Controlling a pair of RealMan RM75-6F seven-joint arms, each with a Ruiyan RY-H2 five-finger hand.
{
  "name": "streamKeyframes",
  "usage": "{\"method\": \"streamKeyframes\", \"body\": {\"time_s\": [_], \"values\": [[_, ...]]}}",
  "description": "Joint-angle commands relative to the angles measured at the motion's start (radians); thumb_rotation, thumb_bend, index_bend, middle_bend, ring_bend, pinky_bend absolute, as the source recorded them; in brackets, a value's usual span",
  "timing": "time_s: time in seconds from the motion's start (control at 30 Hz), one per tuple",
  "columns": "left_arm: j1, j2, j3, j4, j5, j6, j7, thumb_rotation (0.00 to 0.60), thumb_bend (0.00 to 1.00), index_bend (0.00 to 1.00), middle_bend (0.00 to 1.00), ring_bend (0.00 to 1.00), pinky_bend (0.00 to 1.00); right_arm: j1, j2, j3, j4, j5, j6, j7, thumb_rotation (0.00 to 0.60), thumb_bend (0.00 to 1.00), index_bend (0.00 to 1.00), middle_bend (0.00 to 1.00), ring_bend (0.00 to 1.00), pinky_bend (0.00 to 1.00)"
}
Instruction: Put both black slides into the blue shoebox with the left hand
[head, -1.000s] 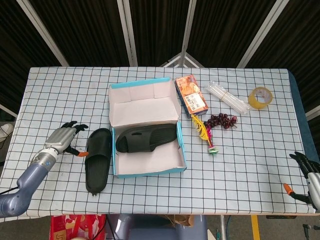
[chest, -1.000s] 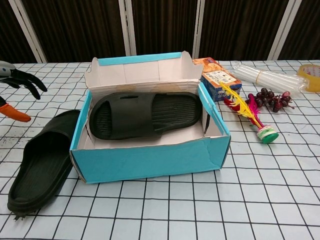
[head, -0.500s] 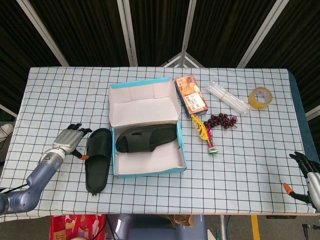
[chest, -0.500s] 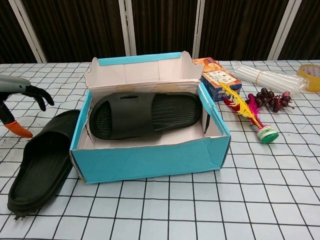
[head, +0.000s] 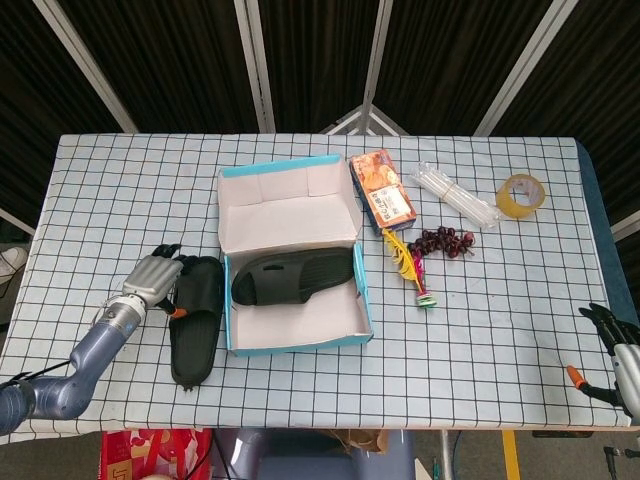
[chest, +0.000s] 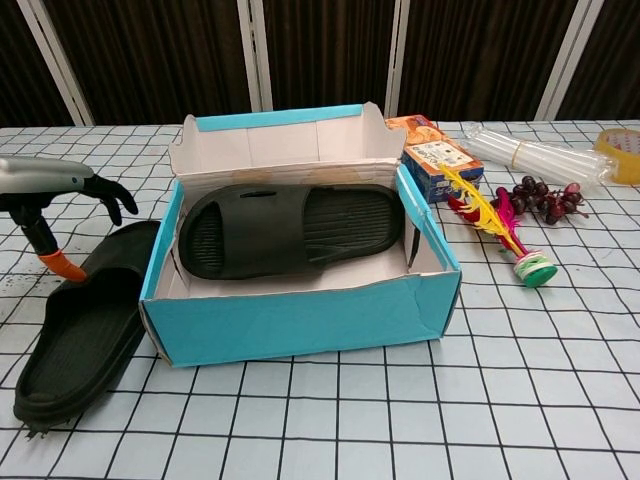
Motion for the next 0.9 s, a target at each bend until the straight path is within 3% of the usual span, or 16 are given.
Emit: {"method": "streamKeyframes", "body": {"time_s": [0.03,0.9], "values": [[-0.001,-0.013,0.009,0.011,0.016,-0.008,0.003,0.575,0.10,0.19,0.21,0.00,0.05,0.000,0.000,0.001,0.001,0.003,-0.002,-0.001,0.600,0.31,0.15,0.11,0.18,0.14],[-0.025,0.033,0.023,-0.048,-0.013,-0.037,0.028,0.522,0.05,0.13,0.13,0.00,0.03,-0.017,0.004,-0.015,-0.011,-0.021,0.016,-0.013,0.600,0.31,0.15,0.11,0.18,0.14]]}}
